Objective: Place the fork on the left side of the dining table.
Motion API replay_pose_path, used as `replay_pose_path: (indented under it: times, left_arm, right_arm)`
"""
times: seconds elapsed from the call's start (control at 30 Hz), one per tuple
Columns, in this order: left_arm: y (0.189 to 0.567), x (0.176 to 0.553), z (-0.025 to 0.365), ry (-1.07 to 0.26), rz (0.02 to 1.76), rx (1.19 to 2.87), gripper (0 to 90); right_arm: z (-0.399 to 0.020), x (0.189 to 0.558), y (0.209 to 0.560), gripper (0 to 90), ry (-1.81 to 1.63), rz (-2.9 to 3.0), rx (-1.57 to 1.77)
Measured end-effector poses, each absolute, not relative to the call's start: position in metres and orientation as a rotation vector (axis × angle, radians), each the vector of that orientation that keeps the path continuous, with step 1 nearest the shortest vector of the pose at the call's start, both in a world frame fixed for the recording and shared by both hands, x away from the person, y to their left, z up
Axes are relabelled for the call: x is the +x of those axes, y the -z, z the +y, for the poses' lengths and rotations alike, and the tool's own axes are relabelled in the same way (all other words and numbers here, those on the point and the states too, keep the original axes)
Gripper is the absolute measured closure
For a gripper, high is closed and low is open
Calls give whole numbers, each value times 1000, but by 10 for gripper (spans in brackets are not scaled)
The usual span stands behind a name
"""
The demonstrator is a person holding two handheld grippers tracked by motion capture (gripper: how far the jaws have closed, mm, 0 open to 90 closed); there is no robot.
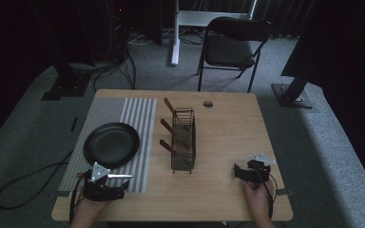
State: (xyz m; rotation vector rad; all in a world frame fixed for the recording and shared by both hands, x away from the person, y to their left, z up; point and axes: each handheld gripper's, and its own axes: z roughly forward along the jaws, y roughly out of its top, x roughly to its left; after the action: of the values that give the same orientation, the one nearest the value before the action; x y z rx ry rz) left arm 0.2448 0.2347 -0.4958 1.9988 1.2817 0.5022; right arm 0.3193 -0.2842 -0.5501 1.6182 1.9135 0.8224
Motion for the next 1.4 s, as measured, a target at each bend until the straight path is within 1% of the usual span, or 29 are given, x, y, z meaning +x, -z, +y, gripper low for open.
replay_pose_path:
  times: [0.17, 0.33, 0.5, 0.9, 1.4]
  left_arm:
    - [490, 248, 231, -452, 1267, 1981, 29]
    - [484, 250, 226, -457, 1243, 1979, 29]
    - [477, 252, 217, -410, 1174, 1971, 29]
    - [455, 255, 192, -467, 1097, 1985, 29]
    - [438, 269, 161, -453, 1026, 1981, 30]
  right_arm:
    - [-284, 319, 550, 124, -823, 1914, 1618]
    - [-284, 319, 550, 124, -822, 1914, 1618]
    - [-284, 319, 550, 124, -822, 1914, 1618]
    - [-284, 319, 550, 124, -821, 1915, 1617]
    - [-284, 319, 550, 124, -821, 1915, 1615]
